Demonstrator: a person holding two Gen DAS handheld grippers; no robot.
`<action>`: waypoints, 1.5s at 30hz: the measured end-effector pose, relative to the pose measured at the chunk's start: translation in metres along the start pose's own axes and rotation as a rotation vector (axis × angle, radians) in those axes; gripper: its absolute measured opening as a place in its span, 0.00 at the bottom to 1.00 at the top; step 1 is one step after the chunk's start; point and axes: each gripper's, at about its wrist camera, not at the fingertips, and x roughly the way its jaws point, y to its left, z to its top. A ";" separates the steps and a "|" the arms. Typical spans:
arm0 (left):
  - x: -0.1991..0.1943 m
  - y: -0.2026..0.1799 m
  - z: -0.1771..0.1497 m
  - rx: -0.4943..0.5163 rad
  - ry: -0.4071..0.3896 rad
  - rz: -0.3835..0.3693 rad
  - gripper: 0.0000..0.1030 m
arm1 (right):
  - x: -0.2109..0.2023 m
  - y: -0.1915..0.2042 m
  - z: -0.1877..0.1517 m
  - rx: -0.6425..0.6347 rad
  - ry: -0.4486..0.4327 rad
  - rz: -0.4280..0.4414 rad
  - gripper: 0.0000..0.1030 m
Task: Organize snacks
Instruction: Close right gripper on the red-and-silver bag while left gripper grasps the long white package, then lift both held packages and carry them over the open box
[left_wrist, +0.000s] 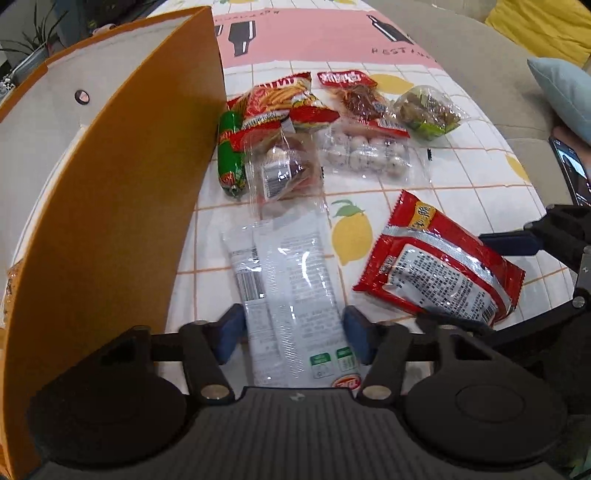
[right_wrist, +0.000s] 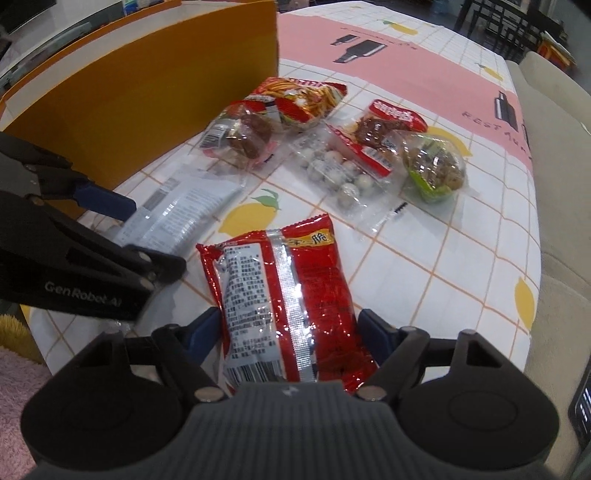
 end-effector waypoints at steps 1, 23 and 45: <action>0.000 0.000 0.000 0.002 -0.002 0.000 0.60 | 0.000 -0.001 0.000 0.008 0.001 -0.004 0.71; -0.036 0.008 0.000 -0.082 -0.102 -0.085 0.55 | -0.020 -0.012 0.000 0.131 -0.040 -0.019 0.66; -0.133 0.041 0.027 -0.151 -0.287 -0.157 0.55 | -0.078 0.019 0.027 0.155 -0.202 0.040 0.66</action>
